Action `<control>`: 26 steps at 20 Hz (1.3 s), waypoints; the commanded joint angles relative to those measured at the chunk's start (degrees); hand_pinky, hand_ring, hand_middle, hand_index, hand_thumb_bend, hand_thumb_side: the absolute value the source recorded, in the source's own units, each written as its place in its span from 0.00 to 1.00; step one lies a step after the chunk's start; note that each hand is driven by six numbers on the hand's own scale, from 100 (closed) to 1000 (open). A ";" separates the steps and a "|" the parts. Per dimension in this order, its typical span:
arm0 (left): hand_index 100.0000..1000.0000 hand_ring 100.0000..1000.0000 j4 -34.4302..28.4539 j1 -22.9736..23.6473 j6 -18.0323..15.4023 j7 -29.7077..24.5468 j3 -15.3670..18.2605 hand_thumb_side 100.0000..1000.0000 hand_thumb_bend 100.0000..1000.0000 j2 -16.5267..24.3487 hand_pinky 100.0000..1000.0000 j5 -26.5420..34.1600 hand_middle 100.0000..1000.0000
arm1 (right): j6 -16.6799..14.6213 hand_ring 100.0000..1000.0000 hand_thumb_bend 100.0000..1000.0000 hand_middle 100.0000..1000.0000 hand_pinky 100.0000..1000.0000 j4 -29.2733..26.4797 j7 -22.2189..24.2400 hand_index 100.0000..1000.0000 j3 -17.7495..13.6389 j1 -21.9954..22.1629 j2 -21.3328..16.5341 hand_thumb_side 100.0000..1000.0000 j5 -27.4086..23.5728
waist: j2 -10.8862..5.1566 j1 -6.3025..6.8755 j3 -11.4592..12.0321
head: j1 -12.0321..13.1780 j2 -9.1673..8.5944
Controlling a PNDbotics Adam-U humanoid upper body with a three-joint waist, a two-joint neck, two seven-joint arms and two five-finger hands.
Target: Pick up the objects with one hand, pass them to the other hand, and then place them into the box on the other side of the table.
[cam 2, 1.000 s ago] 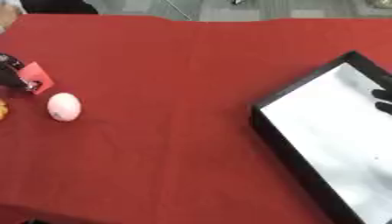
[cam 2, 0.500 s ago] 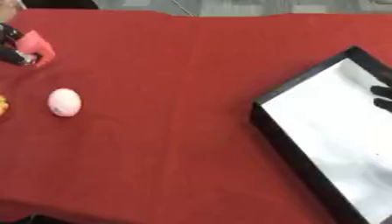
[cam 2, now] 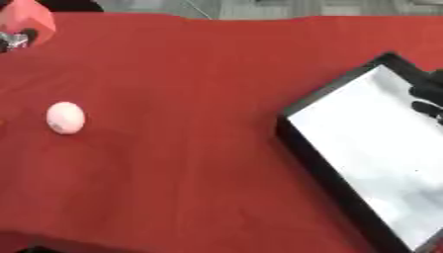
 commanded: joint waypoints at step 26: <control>0.57 0.78 -16.87 8.72 -15.35 11.15 -3.09 0.09 0.00 -10.67 0.97 -2.32 0.62 | -2.94 1.00 0.00 1.00 1.00 2.83 4.68 1.00 15.53 -27.96 -8.09 0.38 -6.58 | -4.74 -0.93 0.13 | -4.36 2.69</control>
